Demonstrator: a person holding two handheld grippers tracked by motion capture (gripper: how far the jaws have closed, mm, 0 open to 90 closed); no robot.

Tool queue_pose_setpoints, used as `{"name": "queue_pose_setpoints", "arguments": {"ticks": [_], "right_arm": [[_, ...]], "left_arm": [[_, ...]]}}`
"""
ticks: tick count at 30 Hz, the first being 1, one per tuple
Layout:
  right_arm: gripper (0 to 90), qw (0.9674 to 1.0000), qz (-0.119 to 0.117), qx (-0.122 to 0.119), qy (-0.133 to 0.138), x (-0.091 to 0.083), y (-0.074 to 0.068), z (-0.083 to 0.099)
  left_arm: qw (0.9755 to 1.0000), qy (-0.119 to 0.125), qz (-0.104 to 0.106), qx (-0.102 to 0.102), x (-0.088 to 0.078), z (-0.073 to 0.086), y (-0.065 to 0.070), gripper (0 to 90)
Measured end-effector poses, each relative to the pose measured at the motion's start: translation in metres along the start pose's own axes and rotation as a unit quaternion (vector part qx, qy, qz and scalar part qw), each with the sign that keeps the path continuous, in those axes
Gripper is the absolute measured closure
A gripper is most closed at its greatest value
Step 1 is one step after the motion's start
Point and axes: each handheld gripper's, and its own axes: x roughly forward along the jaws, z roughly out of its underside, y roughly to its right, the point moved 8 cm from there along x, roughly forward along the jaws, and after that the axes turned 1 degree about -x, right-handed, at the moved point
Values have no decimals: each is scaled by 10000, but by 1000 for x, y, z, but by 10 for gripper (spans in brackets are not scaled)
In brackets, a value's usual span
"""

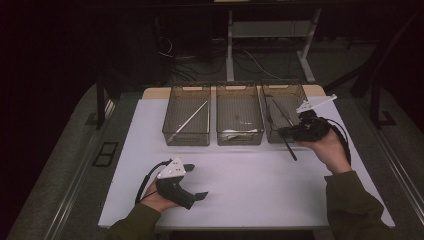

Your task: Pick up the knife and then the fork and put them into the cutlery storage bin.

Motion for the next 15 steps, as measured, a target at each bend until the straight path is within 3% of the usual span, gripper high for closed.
{"name": "queue_pose_setpoints", "arguments": {"ticks": [15], "right_arm": [[848,9977,325,332,492,-24,30,-18]], "left_arm": [[10000,-14,-61,19,-2,1,-6,0]]}}
